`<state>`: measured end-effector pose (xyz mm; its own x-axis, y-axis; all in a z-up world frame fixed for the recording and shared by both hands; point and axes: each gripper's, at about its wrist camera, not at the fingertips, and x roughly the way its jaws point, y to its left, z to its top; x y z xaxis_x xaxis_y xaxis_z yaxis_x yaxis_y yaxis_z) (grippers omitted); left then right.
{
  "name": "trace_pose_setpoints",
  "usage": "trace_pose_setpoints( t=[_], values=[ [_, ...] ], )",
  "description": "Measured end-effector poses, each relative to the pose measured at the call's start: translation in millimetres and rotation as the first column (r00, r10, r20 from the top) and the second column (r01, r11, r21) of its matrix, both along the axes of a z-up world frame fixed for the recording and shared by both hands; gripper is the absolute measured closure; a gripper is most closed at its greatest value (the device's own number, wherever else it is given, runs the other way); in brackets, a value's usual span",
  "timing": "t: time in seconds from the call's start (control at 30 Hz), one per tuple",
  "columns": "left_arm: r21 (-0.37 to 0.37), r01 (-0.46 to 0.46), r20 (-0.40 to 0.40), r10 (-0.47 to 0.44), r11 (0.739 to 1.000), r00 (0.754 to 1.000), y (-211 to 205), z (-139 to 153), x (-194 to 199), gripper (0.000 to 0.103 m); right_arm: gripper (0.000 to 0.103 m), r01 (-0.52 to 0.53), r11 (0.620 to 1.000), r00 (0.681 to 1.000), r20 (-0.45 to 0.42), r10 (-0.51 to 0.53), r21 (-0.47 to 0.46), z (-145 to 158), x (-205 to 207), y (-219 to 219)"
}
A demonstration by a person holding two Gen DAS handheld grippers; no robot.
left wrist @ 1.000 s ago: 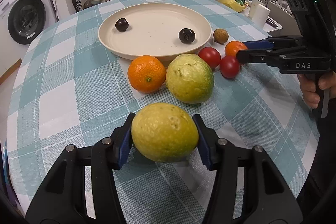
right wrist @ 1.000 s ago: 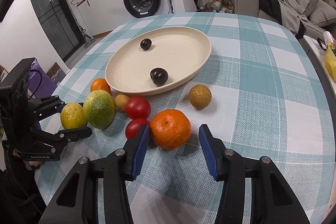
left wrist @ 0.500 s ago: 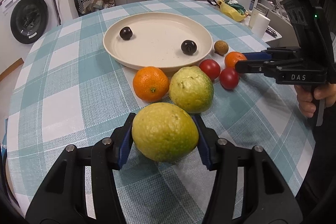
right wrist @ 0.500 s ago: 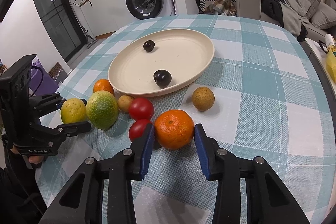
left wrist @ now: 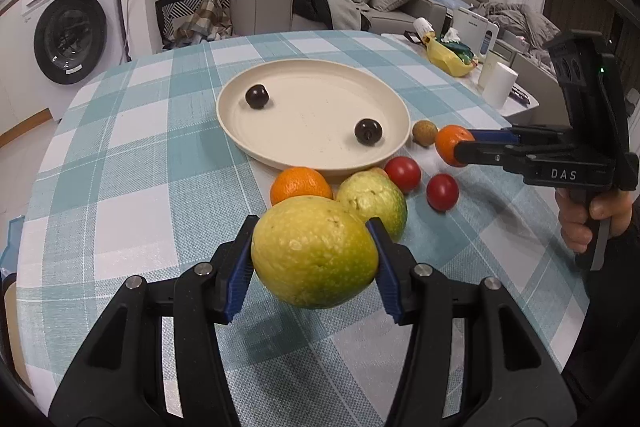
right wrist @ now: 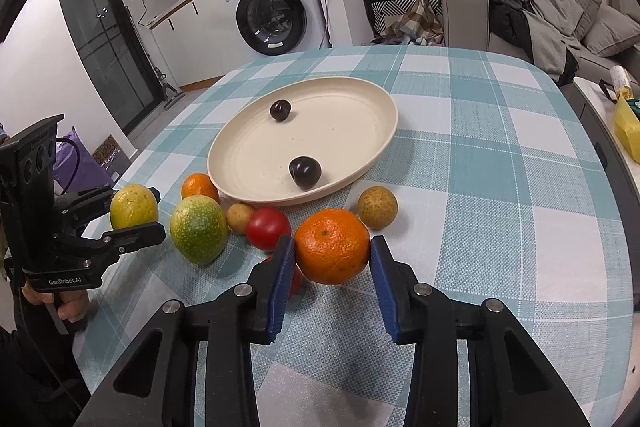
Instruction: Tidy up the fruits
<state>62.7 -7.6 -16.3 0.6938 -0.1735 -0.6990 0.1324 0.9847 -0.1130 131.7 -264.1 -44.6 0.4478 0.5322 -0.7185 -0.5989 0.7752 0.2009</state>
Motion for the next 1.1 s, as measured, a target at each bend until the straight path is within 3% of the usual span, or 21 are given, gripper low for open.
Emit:
trace_pose_setpoints(
  t=[0.53, 1.1],
  values=[
    [-0.043, -0.088, 0.091, 0.091, 0.995, 0.992, 6, 21, -1, 0.053, 0.064, 0.049, 0.996, 0.997, 0.056, -0.053, 0.080, 14, 0, -5],
    [-0.032, -0.119, 0.132, 0.123, 0.992, 0.984, 4, 31, 23, 0.053, 0.064, 0.093, 0.987, 0.989, 0.101, -0.106, 0.132, 27, 1, 1]
  ],
)
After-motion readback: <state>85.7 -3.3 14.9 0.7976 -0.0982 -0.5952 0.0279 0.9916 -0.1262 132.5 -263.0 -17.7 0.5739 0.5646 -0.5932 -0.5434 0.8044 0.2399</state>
